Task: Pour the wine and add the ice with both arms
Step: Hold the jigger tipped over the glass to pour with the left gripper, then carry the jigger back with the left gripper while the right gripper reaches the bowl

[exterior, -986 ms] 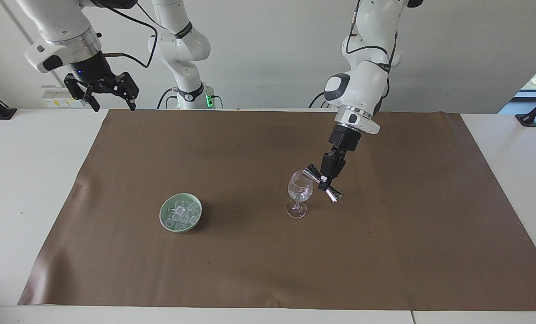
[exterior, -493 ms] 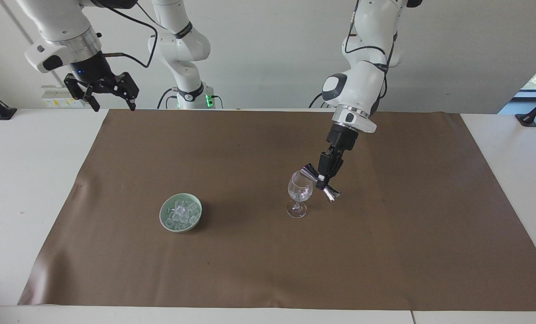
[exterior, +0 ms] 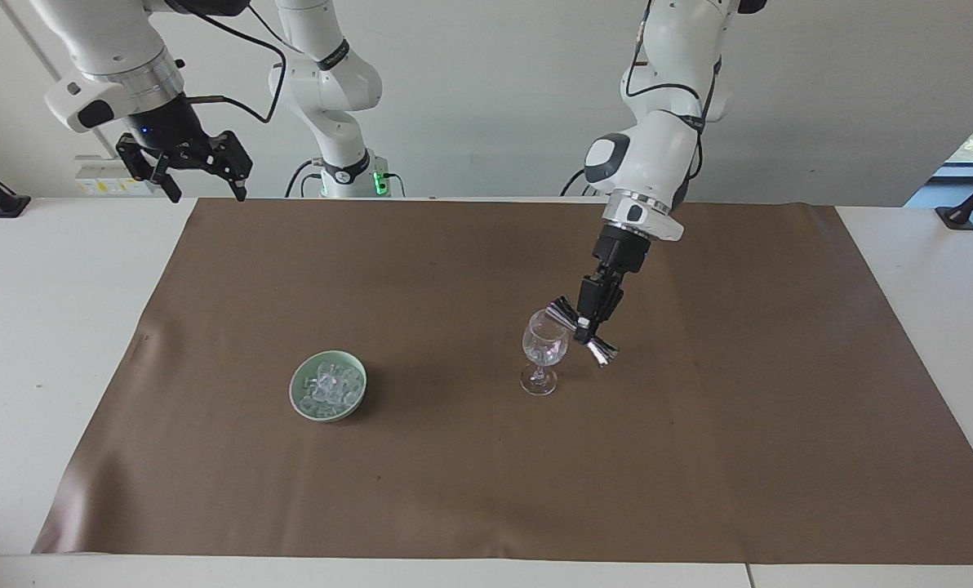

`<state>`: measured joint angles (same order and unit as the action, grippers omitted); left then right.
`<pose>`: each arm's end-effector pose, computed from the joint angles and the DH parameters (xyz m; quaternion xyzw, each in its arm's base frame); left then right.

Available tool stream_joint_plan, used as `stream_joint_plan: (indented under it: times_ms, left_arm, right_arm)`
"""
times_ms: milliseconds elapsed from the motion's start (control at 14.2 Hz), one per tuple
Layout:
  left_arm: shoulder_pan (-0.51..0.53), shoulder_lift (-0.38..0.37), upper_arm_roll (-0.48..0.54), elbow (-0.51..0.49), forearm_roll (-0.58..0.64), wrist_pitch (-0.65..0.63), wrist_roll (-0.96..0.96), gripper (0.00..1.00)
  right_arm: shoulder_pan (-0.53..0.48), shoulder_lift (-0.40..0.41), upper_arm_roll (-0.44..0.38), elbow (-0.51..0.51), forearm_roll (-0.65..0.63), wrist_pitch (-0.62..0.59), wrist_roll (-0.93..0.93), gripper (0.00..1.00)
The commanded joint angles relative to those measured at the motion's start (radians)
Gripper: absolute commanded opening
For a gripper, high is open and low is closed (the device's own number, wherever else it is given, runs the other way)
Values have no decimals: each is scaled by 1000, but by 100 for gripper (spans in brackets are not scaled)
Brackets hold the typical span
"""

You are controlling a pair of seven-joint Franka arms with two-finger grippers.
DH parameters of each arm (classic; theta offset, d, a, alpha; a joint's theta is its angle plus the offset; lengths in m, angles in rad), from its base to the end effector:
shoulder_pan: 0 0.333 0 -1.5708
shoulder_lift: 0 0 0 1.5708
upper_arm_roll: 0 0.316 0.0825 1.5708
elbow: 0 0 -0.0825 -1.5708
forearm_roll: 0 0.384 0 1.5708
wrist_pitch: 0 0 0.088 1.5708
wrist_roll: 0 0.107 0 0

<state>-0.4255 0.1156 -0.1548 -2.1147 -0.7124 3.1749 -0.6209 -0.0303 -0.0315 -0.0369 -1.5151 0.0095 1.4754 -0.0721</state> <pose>0.5335 -0.2748 0.4580 0.8262 0.3366 0.2620 0.3681 0.5338 -0.0352 0.6593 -1.0000 -0.0029 0.0037 0.0056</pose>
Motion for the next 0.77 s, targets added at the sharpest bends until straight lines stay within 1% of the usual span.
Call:
stream_joint_plan:
  times_ms: [0,352,493,705]
  left_arm:
    - [-21,-11,17,-22,14,27,0,0]
    - [-10,-16,15,-19,8,-1,-22,0]
    - [-2,-34,23,-8,8,-93,-60,0]
    - [48,-85,24,-4,8,-246,-115,0]
  right_arm:
    - [0,-11,-1,-14,17,5,-6,100]
    - [-3,-11,-1,-14,17,5,-8,100]
    - [-6,-11,-1,-14,17,5,-6,100]
    - [-5,-11,-1,-14,17,5,-6,100]
